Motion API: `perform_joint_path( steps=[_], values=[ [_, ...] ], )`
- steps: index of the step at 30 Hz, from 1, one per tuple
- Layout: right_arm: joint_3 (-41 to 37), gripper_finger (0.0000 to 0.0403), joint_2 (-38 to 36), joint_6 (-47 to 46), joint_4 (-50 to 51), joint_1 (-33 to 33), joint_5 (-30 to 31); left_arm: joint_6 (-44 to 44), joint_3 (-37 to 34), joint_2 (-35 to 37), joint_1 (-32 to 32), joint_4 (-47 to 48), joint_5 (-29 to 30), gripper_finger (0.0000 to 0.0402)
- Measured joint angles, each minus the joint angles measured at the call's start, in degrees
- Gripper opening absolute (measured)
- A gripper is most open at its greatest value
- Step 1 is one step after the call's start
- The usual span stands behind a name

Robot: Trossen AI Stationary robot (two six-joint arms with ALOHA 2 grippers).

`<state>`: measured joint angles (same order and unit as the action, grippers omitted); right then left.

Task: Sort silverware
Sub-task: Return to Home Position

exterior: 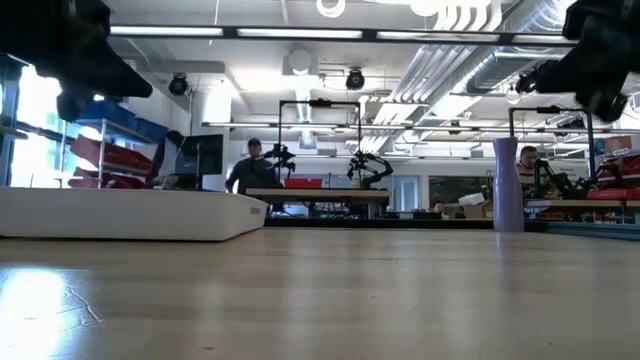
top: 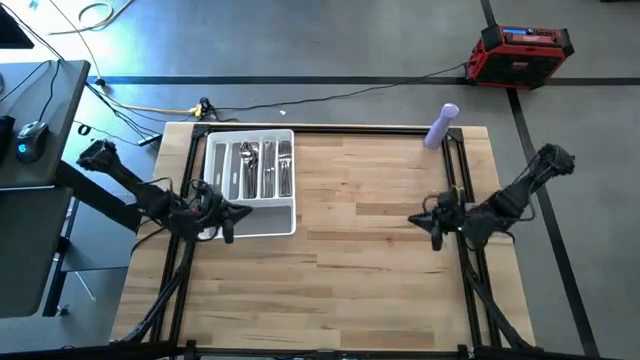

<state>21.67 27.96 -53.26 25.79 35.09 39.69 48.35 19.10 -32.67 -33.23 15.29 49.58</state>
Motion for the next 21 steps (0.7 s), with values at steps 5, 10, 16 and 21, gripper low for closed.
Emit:
perform_joint_path(
  steps=[5,10,16,21],
  values=[
    [-10.94,0.0,-4.99,20.37,-26.54,-12.89,-15.82,-20.32,-7.27,0.22,8.84,-24.75,-11.96,0.0],
    [-17.21,0.0,-5.57,31.3,-41.99,-26.72,-33.73,-26.51,-12.47,1.67,19.73,-35.75,-25.35,0.0],
    [-21.12,0.0,-5.52,36.72,-47.07,-38.04,-44.33,-33.56,-17.72,8.49,26.86,-42.89,-39.29,0.0],
    [-21.12,0.0,-5.59,39.28,-46.89,-40.8,-48.56,-35.5,-18.45,12.75,28.01,-35.51,-40.1,0.0]
  ],
)
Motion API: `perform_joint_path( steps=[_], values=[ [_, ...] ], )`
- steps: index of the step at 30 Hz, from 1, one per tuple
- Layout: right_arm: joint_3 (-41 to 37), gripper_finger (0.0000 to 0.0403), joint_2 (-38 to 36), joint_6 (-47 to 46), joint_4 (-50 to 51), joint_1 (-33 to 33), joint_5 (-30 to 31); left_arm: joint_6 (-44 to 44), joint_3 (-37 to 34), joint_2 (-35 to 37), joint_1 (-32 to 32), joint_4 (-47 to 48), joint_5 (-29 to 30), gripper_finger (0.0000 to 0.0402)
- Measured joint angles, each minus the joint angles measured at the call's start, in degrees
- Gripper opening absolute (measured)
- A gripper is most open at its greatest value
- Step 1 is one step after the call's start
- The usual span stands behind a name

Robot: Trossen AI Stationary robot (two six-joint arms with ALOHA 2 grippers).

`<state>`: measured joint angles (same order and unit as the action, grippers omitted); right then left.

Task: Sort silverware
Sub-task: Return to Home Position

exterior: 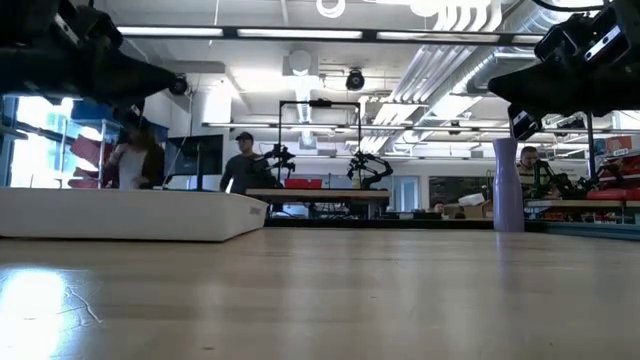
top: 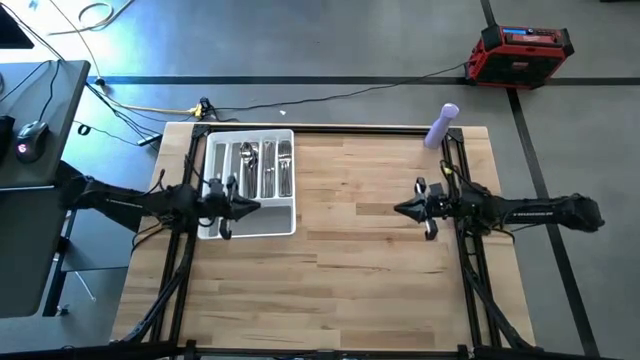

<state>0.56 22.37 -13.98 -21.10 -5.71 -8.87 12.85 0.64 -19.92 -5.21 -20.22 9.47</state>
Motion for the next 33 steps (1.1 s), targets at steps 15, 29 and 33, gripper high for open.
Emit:
perform_joint_path(
  steps=[15,29,33],
  values=[
    [-0.02,0.0,0.02,-1.48,6.53,-0.31,2.68,0.97,0.02,-0.05,-0.04,9.94,0.21,0.0],
    [-0.04,0.0,-8.74,-1.51,14.97,3.14,2.3,0.99,0.02,4.14,-0.07,10.92,0.22,0.0],
    [-0.04,0.0,-14.23,-1.45,18.44,2.97,2.28,0.99,0.02,7.52,-0.07,11.56,0.2,0.0]
  ],
)
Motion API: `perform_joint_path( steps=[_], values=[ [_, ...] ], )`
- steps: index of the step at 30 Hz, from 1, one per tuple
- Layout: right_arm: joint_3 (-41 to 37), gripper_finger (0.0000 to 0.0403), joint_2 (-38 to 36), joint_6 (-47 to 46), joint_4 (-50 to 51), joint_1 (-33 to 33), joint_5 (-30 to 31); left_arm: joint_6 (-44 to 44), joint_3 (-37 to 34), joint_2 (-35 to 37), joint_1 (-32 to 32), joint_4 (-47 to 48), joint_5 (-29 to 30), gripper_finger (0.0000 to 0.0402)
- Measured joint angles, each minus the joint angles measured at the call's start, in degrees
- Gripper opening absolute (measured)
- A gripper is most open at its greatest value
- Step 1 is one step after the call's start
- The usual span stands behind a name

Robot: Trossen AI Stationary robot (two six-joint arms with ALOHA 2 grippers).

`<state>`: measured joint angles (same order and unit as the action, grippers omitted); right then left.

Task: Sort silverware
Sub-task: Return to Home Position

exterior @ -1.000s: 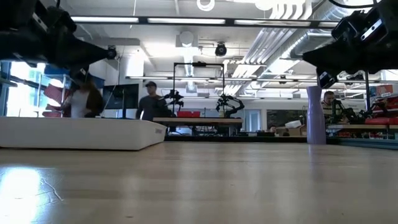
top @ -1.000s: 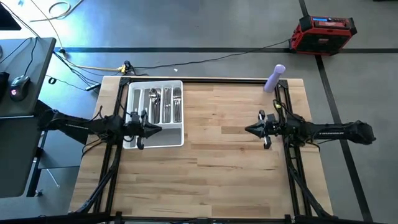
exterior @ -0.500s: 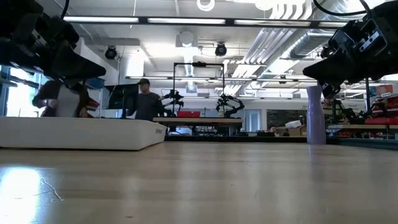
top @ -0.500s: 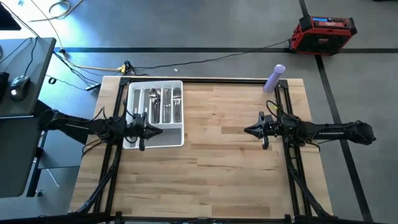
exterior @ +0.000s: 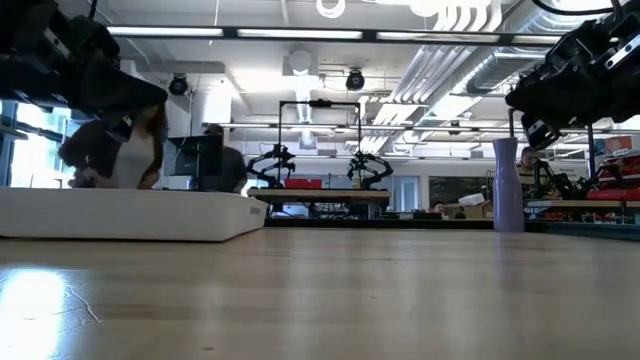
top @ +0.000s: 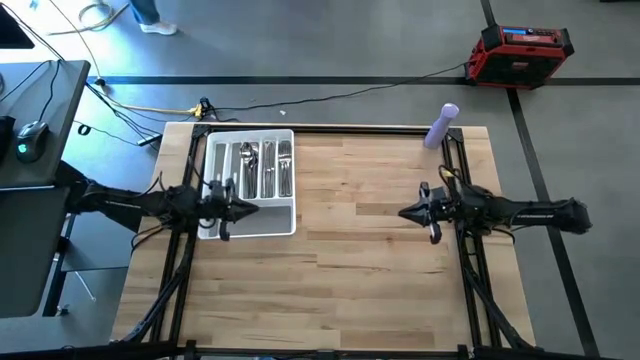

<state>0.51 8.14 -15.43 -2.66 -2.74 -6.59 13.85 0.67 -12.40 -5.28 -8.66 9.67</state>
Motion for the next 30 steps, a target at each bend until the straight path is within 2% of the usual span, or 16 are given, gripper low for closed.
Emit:
perform_joint_path(
  steps=[6,10,30],
  values=[
    [-0.02,0.0,-8.13,-0.06,0.7,-0.01,0.1,0.02,0.02,6.15,-0.09,0.64,-0.04,0.0],
    [-0.02,0.0,-8.03,-0.01,-1.16,-0.1,0.11,0.04,0.04,11.99,-0.11,1.17,-0.13,0.0],
    [-0.04,0.0,-7.8,-0.01,0.84,-0.15,0.13,0.02,0.07,12.21,0.11,1.55,0.03,0.0]
  ],
)
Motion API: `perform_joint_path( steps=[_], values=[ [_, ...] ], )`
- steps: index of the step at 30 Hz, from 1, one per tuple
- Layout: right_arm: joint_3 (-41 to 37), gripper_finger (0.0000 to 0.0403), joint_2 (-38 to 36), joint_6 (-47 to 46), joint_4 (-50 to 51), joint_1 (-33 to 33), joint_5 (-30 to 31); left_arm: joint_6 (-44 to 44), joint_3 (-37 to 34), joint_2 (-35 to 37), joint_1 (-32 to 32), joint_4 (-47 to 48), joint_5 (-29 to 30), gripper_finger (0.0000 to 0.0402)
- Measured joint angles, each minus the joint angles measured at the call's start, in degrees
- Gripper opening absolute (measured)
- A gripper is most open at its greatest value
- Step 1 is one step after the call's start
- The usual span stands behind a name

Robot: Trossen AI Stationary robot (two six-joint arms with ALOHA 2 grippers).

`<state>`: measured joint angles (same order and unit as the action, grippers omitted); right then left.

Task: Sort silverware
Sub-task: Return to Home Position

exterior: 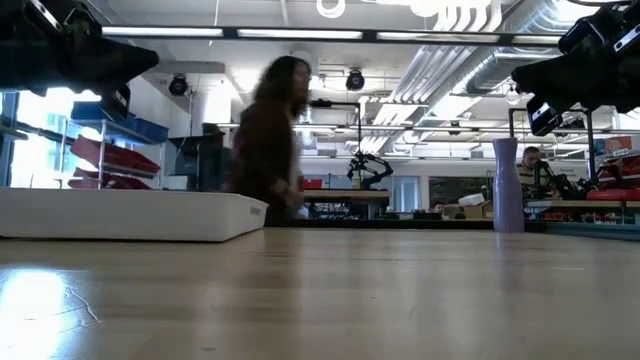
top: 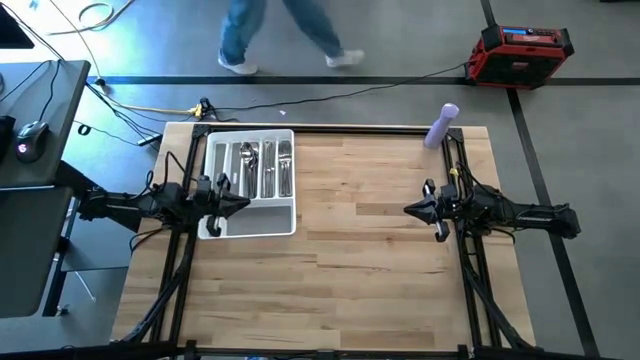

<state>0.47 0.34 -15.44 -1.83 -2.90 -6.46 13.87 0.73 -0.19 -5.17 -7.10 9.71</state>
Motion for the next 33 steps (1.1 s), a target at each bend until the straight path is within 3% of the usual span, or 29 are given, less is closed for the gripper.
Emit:
perform_joint_path(
  steps=[21,28,33],
  values=[
    [0.0,0.0,0.0,-0.09,0.0,0.0,0.02,-0.57,0.0,0.0,1.79,0.08,0.03,0.0],
    [0.0,0.0,0.0,0.04,0.0,0.0,0.03,-16.79,-0.02,-0.02,1.84,4.66,3.44,0.0],
    [0.0,0.0,0.0,0.04,0.0,0.0,0.03,-18.55,-0.02,-0.55,1.84,4.62,3.97,0.0]
  ],
)
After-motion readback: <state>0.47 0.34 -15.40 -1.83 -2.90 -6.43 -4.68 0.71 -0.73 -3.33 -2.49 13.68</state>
